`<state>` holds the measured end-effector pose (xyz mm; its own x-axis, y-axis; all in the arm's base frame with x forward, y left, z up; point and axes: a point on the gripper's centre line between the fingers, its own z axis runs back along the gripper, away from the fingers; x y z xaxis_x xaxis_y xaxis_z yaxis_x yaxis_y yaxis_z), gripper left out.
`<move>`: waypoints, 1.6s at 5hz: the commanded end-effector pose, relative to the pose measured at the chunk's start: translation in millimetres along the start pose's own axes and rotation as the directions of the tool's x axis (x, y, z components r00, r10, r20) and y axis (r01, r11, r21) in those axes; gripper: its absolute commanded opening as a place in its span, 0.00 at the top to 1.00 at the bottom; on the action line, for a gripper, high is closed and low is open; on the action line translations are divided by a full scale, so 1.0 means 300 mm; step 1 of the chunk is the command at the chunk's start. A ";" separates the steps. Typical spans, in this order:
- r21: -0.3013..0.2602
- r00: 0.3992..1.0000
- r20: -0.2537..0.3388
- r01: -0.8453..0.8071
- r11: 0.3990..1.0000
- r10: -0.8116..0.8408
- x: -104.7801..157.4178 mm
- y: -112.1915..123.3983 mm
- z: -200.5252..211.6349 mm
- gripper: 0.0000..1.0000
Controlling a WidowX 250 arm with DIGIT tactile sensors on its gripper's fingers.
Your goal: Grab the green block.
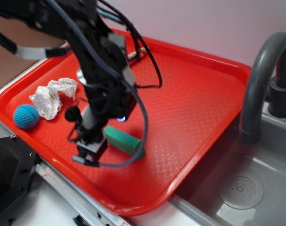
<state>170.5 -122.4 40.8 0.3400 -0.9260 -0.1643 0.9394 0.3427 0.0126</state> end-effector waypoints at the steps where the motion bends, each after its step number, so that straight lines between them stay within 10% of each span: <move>1: 0.008 0.999 -0.040 -0.014 1.000 0.014 0.021 -0.012 -0.054 0.00; 2: -0.021 0.998 0.008 0.068 0.997 -0.068 0.019 -0.011 -0.051 1.00; 5: 0.024 0.978 0.089 -0.192 0.981 0.189 -0.006 0.070 0.060 1.00; 8: -0.328 0.566 0.146 -0.746 0.579 0.811 -0.244 0.121 0.435 1.00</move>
<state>189.4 -62.6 168.0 0.9584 -0.2855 -0.0024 0.2796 0.9403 -0.1939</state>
